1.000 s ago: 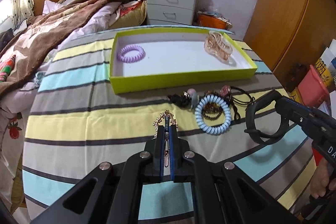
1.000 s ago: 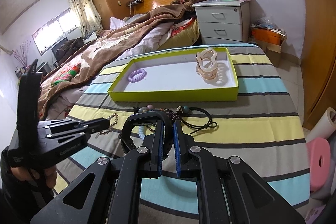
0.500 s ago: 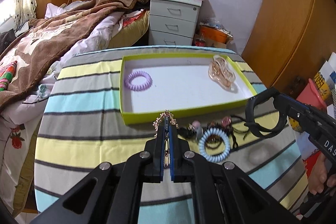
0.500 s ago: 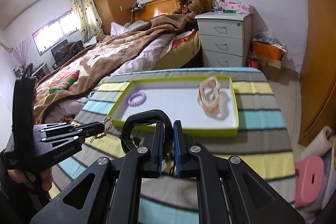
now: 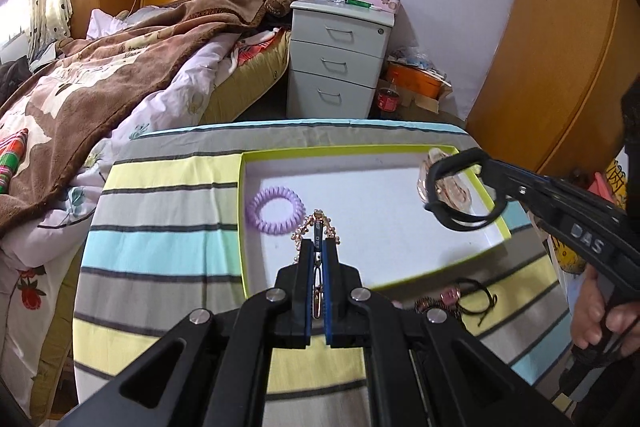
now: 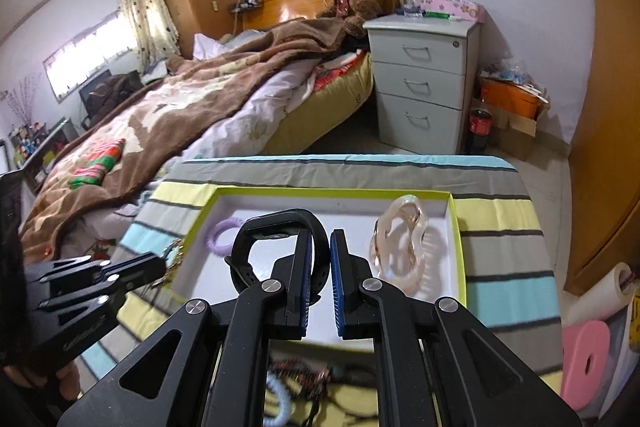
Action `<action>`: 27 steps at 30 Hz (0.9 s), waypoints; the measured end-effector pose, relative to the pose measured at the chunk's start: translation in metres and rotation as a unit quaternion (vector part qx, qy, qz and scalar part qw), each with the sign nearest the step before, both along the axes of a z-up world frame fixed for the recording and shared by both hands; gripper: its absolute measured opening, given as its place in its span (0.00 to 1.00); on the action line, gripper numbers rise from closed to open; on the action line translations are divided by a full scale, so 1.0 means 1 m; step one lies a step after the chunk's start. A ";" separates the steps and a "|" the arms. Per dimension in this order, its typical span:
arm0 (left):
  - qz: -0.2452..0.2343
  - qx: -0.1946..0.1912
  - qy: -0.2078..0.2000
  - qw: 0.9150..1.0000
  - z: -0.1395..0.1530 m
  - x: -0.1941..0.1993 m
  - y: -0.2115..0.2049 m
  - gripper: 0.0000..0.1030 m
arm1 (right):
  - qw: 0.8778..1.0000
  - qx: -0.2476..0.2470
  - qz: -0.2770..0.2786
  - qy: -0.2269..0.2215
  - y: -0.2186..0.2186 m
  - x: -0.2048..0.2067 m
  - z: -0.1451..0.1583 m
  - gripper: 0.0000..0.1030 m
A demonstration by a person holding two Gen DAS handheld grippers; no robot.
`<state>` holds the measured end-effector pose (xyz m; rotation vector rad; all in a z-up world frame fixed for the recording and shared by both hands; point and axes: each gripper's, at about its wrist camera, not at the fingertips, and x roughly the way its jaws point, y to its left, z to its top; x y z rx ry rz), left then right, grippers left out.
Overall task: Organize jewelry
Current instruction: 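Lower the black band into the box and open the right gripper while the left lowers the clip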
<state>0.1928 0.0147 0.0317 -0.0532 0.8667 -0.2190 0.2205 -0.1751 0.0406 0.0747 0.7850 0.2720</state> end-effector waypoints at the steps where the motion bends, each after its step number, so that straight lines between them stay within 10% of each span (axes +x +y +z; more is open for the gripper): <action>1: 0.000 -0.001 0.002 1.000 -0.001 0.003 0.000 0.04 | 1.000 0.000 -0.002 0.005 0.001 0.007 -0.003 0.09; 27: 0.009 -0.015 0.054 0.998 -0.050 0.043 -0.002 0.04 | 0.994 -0.048 0.006 0.096 0.020 0.087 -0.061 0.09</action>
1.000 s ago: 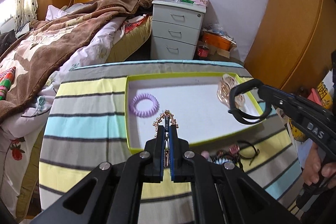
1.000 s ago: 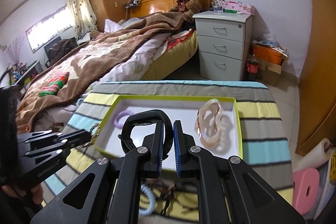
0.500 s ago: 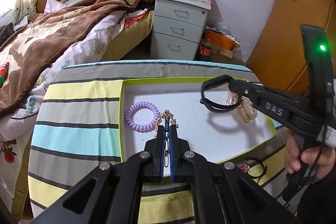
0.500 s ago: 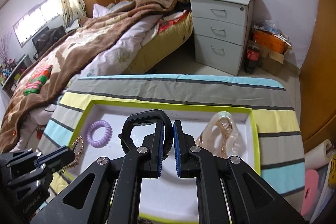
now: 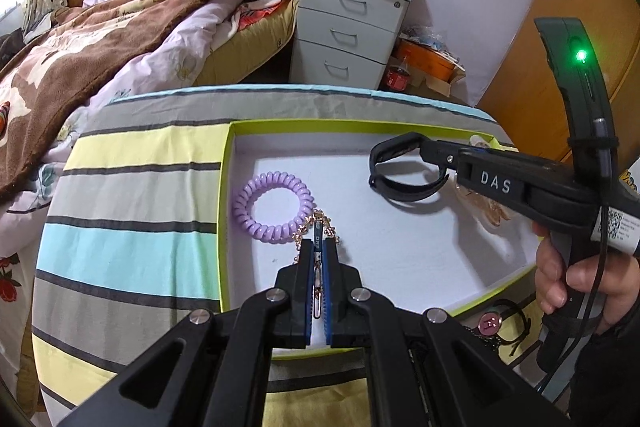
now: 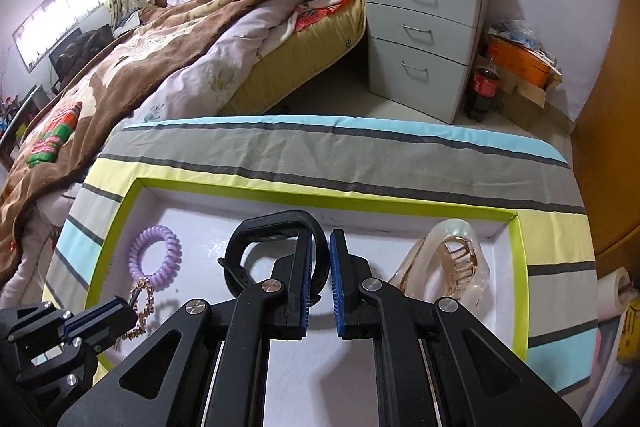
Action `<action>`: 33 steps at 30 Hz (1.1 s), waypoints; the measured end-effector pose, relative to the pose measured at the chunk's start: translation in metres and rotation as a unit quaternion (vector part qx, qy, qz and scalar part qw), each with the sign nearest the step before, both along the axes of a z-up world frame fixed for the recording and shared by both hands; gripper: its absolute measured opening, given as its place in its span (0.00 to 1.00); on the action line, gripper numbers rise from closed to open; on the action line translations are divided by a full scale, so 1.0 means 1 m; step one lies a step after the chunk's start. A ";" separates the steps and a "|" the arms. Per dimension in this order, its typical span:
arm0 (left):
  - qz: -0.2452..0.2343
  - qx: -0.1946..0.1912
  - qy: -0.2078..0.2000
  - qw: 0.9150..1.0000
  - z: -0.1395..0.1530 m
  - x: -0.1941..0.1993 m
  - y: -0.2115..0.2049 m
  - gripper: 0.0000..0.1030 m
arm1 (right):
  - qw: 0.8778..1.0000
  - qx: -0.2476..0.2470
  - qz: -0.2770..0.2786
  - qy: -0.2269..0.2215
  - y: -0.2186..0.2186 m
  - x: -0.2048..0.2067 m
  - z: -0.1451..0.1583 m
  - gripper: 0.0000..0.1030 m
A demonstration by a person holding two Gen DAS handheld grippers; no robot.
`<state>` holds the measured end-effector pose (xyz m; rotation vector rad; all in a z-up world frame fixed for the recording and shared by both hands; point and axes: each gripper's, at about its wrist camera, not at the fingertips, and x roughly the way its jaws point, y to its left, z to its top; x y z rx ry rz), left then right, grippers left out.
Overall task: Organize jewelry
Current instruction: 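Lower the black band into the box and open the right gripper while the left lowers the clip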
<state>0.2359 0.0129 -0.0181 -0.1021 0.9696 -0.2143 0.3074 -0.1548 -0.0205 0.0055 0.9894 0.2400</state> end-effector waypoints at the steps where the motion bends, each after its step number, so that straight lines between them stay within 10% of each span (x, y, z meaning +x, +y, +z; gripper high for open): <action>1: 0.000 0.000 0.001 1.000 -0.001 0.000 0.000 0.04 | 1.000 -0.001 0.001 0.001 0.000 0.001 0.000 0.09; 33: 0.008 -0.008 0.022 1.000 -0.016 0.005 0.003 0.04 | 1.000 0.002 -0.003 -0.014 -0.001 -0.003 0.007 0.09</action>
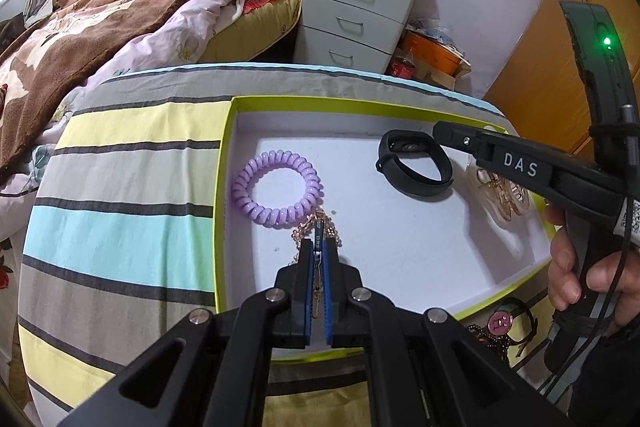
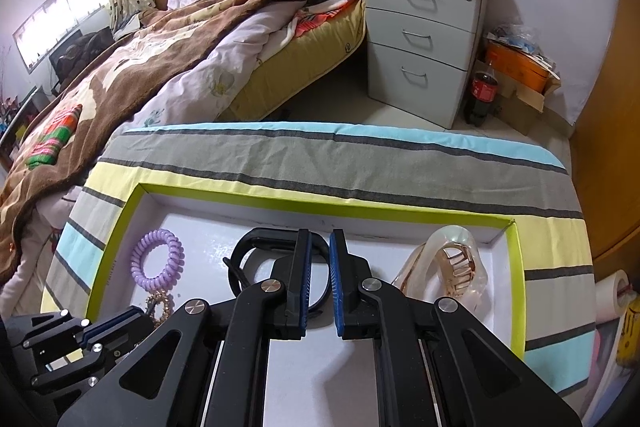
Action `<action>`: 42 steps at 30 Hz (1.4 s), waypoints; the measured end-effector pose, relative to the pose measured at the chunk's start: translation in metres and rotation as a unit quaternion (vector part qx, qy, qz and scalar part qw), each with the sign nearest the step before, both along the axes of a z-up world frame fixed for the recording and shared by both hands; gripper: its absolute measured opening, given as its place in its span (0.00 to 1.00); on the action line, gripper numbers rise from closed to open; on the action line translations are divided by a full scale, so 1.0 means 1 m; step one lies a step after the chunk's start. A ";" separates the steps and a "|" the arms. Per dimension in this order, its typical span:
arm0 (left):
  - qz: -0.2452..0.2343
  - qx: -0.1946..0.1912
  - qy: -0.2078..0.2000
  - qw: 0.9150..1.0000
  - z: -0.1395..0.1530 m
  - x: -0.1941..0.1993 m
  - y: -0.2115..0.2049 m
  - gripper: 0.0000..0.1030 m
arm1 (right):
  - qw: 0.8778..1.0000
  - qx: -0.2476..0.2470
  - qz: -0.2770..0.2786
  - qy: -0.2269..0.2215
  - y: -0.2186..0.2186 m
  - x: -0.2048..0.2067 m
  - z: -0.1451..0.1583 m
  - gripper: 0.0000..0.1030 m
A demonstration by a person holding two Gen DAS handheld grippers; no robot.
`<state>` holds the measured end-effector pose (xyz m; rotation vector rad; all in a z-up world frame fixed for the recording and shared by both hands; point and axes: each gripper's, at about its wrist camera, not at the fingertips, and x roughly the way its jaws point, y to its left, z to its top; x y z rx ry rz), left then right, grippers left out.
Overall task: Organize jewelry
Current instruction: 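Lower the black band into the box and open the right gripper while the left lowers the clip, then open the left gripper to release the rhinestone clip beside the purple hair tie, then withdraw both open grippers from the box toward the remaining jewelry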
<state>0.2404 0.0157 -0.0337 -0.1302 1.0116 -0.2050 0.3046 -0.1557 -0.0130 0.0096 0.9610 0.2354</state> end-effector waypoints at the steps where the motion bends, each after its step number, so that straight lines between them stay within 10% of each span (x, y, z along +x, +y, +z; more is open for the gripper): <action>1: 0.002 0.000 -0.001 1.000 0.001 0.000 0.000 0.05 | 1.000 0.001 -0.001 -0.002 0.000 -0.001 0.001 0.09; 18: -0.006 -0.006 -0.037 0.999 0.030 -0.035 -0.006 0.43 | 0.998 0.031 -0.009 -0.045 -0.020 -0.059 0.033 0.15; 42: -0.038 -0.048 -0.028 0.998 0.022 -0.108 -0.008 0.58 | 0.995 0.044 -0.039 -0.077 -0.073 -0.165 0.027 0.37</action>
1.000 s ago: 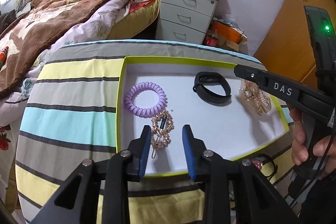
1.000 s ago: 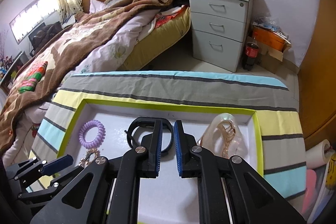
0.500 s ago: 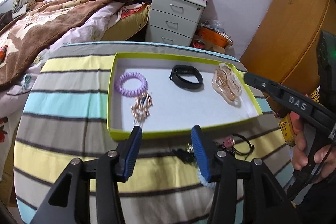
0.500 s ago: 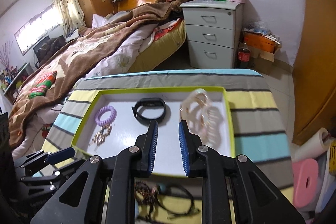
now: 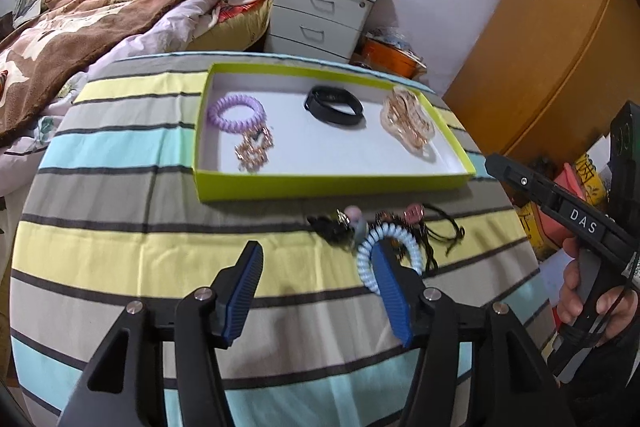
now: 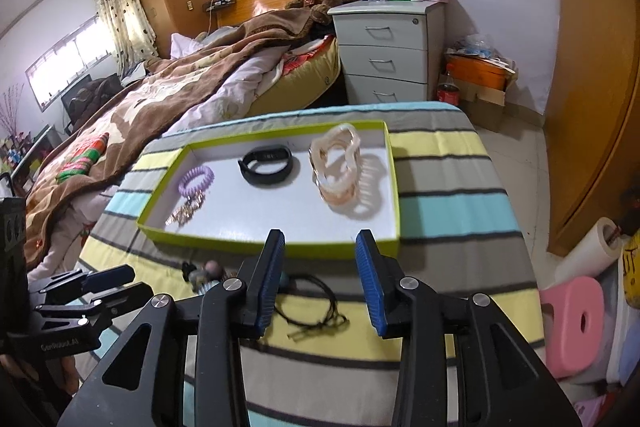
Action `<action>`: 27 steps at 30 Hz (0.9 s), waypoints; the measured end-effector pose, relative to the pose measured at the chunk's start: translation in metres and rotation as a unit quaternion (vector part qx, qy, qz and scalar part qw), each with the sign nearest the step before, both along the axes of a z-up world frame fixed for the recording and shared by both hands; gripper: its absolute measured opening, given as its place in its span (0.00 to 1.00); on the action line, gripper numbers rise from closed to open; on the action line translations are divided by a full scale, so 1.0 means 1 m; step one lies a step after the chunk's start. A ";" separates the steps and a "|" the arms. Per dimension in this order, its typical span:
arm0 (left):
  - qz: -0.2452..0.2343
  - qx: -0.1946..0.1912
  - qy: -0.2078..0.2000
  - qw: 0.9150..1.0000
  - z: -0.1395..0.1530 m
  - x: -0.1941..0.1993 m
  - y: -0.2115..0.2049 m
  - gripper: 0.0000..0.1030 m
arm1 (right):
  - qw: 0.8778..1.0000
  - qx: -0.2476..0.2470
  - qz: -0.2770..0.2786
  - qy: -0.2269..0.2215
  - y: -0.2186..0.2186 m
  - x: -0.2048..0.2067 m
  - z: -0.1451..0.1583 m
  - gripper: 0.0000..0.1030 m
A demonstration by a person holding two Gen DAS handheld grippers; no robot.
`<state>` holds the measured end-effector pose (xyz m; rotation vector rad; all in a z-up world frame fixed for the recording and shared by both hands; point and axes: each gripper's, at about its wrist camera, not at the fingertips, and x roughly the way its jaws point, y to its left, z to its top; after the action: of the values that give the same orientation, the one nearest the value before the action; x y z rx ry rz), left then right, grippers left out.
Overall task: Organize jewelry
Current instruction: 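Withdraw both open grippers from the box toward the remaining jewelry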
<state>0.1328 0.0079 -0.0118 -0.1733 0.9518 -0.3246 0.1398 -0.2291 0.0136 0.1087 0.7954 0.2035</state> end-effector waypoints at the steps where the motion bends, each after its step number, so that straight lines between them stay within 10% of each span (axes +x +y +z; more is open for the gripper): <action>1: -0.004 -0.001 0.004 1.000 -0.002 -0.001 -0.003 0.59 | 1.000 -0.002 0.000 -0.003 -0.001 -0.003 -0.002 0.37; 27: -0.024 0.062 0.025 0.997 -0.024 -0.001 -0.058 0.65 | 0.999 0.037 0.005 -0.037 -0.022 -0.044 -0.015 0.47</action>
<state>0.1313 -0.0501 -0.0361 -0.0458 1.0238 -0.3048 0.0958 -0.2511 -0.0014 0.1649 0.7143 0.2457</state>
